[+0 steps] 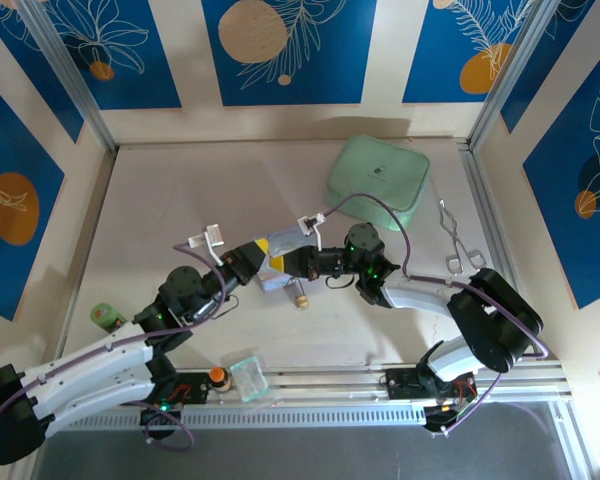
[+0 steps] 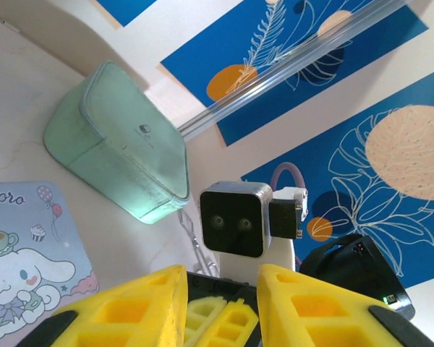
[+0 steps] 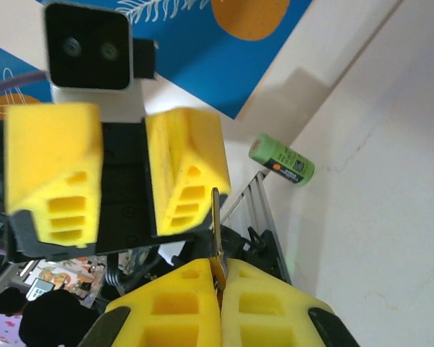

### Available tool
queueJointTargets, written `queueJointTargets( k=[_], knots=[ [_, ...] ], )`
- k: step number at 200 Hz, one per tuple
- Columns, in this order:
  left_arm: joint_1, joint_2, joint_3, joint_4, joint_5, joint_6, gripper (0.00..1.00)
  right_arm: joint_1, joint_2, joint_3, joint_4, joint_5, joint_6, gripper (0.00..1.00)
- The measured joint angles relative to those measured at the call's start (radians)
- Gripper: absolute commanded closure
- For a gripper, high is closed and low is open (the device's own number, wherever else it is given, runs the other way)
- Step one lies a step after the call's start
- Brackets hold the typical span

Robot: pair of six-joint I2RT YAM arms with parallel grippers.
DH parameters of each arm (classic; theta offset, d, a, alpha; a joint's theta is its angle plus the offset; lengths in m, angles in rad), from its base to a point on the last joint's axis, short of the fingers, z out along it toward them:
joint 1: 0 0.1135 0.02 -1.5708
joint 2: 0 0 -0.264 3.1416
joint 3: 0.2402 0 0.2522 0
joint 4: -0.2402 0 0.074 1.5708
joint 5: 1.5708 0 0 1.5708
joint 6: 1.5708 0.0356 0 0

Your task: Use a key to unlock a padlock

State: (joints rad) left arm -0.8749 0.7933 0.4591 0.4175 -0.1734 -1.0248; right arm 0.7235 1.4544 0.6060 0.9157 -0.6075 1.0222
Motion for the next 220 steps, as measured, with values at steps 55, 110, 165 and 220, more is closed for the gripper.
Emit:
queueJointTargets(
  k=[55, 110, 165, 220],
  knots=[
    [0.0, 0.03, 0.093, -0.235, 0.003, 0.014, 0.67, 0.0, -0.009, 0.004, -0.05, -0.023, -0.027, 0.95],
    [0.0, 0.032, 0.087, -0.277, 0.013, 0.002, 0.72, 0.002, -0.019, 0.007, -0.053, -0.041, -0.031, 0.95],
    [0.0, 0.046, 0.087, -0.253, 0.069, -0.005, 0.95, -0.002, 0.0, 0.046, -0.07, -0.082, -0.031, 0.95],
    [0.005, 0.077, 0.095, -0.222, 0.114, -0.017, 1.0, -0.024, 0.016, 0.056, -0.121, -0.097, -0.037, 0.41]
  ],
)
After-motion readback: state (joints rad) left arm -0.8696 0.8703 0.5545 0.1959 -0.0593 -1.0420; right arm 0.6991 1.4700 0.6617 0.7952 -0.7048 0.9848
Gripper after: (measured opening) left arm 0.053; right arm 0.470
